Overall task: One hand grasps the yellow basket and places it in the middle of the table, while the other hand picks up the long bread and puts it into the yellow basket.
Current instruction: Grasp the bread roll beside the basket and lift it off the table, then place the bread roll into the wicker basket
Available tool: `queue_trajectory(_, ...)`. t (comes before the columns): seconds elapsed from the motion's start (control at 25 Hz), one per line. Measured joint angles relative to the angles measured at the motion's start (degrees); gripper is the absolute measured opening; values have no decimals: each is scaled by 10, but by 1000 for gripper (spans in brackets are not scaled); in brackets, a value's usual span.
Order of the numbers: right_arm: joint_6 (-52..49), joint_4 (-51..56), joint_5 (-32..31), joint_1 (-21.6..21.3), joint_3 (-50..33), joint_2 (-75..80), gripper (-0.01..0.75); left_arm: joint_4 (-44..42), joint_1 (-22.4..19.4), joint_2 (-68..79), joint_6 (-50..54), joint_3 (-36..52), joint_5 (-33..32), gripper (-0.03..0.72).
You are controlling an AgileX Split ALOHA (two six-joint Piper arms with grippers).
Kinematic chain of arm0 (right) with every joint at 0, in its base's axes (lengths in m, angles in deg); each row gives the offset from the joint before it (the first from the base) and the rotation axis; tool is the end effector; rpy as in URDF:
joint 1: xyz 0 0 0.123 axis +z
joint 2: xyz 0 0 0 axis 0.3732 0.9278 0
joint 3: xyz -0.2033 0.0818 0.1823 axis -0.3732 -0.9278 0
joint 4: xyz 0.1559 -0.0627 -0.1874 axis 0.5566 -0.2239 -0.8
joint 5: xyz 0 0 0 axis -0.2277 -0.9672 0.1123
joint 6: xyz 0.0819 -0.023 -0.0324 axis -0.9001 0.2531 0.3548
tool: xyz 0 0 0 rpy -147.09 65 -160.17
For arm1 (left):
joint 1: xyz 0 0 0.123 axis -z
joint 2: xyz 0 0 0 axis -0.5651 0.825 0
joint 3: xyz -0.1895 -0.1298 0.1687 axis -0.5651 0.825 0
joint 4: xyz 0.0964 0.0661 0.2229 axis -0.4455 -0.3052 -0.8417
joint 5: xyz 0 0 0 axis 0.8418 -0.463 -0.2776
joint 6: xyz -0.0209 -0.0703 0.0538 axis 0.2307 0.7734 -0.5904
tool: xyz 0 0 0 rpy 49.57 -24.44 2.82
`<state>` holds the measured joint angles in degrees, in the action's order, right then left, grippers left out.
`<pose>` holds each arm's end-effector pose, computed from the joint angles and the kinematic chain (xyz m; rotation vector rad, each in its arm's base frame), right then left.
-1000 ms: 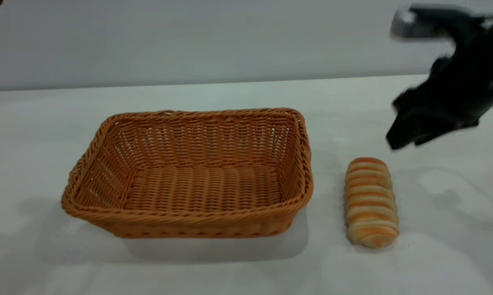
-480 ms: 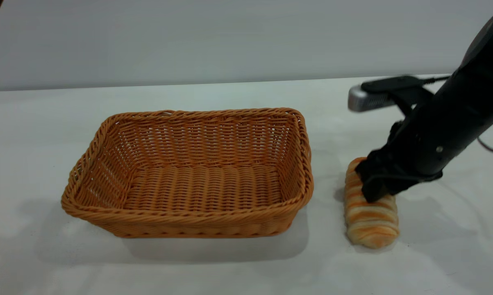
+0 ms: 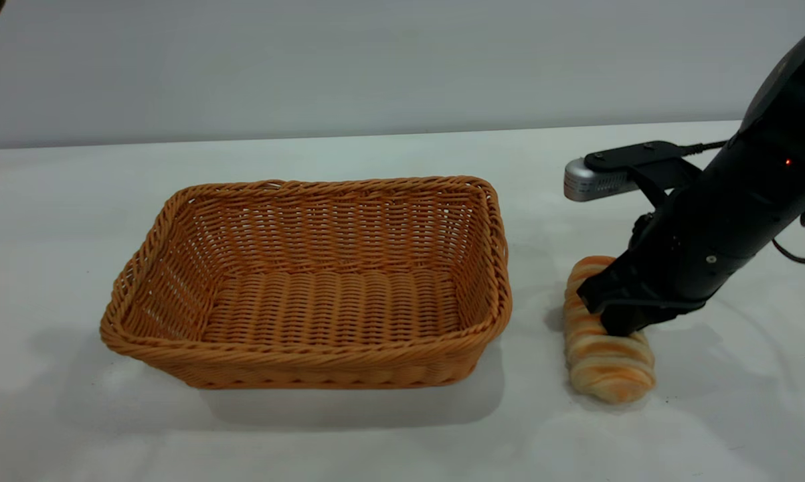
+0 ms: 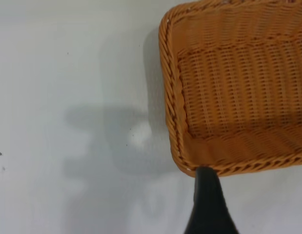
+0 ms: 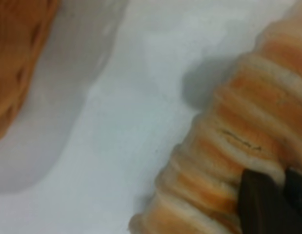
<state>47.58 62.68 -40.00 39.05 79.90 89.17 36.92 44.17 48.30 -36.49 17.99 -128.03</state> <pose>0.3320 0.1120 0.0494 -0.5134 2.6984 0.2046 0.2698 -0.0534 0.3141 0.0998 2.5545 -0.2082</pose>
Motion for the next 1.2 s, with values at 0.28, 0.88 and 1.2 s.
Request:
queue_trajectory(0.28,12,-4,-52,0,1,-129,21,0,0,0,-1,0,-6,542)
queue_trajectory(0.88,18,18,-229,156,185,-105,21,0,0,0,-6,0,-14,542)
queue_trajectory(1.2,8,32,-240,164,226,-41,173,-1,0,-1,-42,0,-31,542)
